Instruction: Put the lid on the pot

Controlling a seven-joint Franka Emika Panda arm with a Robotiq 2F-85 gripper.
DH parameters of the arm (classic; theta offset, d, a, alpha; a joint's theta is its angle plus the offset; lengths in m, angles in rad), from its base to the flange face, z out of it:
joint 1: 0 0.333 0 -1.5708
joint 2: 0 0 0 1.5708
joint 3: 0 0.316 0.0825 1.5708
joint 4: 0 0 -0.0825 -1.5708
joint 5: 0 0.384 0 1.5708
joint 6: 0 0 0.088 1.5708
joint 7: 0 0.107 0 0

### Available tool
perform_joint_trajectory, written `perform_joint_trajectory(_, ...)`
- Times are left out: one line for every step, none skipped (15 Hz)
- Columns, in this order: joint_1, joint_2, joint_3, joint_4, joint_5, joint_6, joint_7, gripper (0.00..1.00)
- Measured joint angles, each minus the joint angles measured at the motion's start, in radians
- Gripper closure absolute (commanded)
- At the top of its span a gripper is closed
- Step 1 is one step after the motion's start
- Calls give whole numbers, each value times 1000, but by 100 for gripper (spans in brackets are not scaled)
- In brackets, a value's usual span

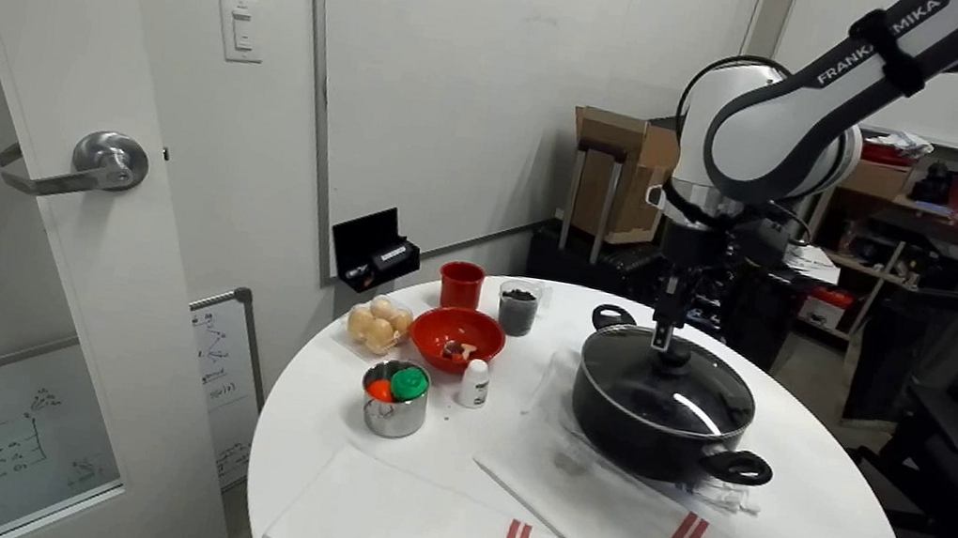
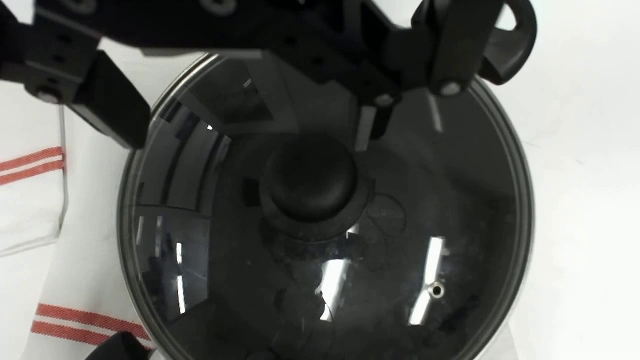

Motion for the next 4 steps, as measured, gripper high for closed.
perform_joint_trajectory(8,-20,-1,-23,-2,17,7,0)
perform_joint_trajectory(16,-40,-3,-48,-4,35,14,0)
perform_joint_trajectory(26,-62,-5,-74,-7,56,20,0)
perform_joint_trajectory(36,-85,-7,-102,-10,77,30,0)
